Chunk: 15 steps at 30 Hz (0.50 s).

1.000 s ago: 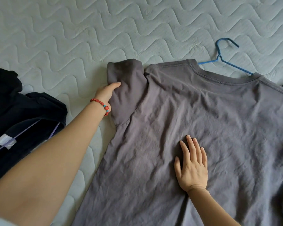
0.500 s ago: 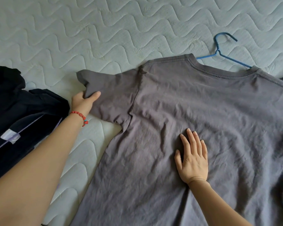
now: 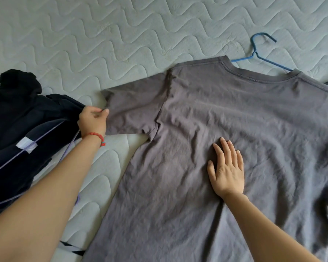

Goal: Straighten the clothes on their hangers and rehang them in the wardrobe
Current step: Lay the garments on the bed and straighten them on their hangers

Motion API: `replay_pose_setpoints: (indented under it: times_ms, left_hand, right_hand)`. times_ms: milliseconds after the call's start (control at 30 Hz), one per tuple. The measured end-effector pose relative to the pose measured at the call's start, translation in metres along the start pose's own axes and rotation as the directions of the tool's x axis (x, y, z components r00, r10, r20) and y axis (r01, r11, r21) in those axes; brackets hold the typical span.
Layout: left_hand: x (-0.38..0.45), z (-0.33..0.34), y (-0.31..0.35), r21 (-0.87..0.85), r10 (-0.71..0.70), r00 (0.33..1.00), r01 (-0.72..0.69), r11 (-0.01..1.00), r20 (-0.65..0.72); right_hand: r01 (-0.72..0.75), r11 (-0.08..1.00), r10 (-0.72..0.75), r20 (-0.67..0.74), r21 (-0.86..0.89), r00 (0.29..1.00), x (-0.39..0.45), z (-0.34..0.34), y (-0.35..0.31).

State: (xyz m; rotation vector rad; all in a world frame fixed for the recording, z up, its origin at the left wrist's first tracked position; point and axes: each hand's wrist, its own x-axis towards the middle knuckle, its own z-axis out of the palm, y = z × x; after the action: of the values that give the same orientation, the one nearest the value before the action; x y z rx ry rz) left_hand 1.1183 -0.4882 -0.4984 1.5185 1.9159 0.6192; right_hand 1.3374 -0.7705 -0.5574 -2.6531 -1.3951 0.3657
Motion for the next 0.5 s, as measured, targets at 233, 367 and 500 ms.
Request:
replay_pose_setpoints:
  times_ms: [233,367,500]
  left_hand:
    - [-0.093,-0.003,-0.05,0.139,0.037,0.961,-0.078,0.987,0.275]
    - [-0.156,-0.024,-0.089,0.199,0.032,0.906,-0.128,0.972,0.422]
    - [-0.183,-0.047,-0.114,0.343,-0.153,0.857,-0.029,0.939,0.492]
  right_hand:
    - [-0.079,0.989,0.066,0.104,0.127,0.992,-0.02,-0.02,-0.005]
    - [-0.304,0.942,0.297,0.068,0.144,0.952,-0.09,-0.017,0.002]
    - [-0.491,0.861,0.484,0.079,0.136,0.871,-0.168,-0.013,0.018]
